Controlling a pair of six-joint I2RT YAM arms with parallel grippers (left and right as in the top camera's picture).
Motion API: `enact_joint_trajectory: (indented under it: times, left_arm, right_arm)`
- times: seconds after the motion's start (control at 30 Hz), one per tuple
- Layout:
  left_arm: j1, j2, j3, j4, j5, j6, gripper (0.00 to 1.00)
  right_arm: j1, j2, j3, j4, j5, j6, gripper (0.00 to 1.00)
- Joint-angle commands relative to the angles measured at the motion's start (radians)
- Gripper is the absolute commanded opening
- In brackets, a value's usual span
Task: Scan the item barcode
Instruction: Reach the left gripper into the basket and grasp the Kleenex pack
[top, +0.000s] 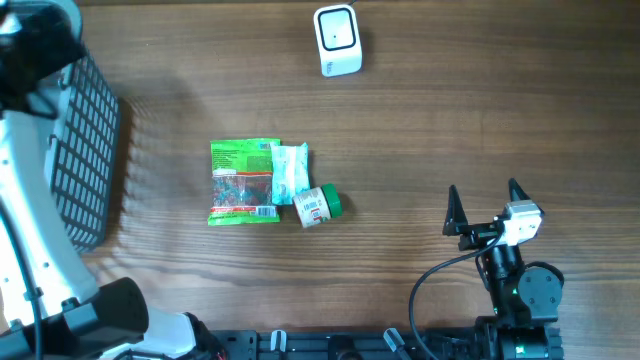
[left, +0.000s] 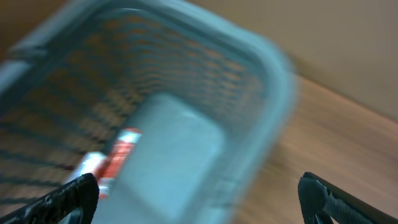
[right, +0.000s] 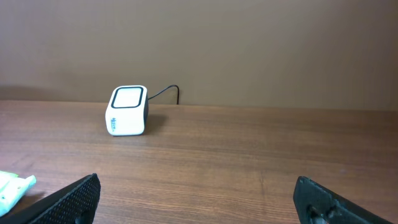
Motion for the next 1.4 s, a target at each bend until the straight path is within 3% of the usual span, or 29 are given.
enact_joint_trajectory:
  times: [0.0, 0.27, 0.57, 1.13, 1.37]
  left_arm:
    - [0.122, 0.021, 0.013, 0.004, -0.081, 0.138, 1.0]
    - [0.302, 0.055, -0.064, 0.008, -0.072, 0.145, 1.0]
    - [0.401, 0.187, -0.195, 0.034, -0.027, 0.264, 0.99]
    - [0.439, 0.493, -0.229, 0.146, -0.013, 0.377, 0.95]
    - [0.439, 0.544, -0.243, 0.175, -0.013, 0.377, 0.84]
  right_arm:
    - [0.004, -0.003, -0.001, 0.005, 0.002, -0.01, 1.0]
    - [0.004, -0.003, -0.001, 0.005, 0.002, -0.01, 1.0]
    - [0.004, -0.003, -0.001, 0.005, 0.002, -0.01, 1.0]
    - [0.004, -0.003, -0.001, 0.005, 0.002, -0.01, 1.0]
    - [0.004, -0.003, -0.001, 0.005, 0.002, -0.01, 1.0]
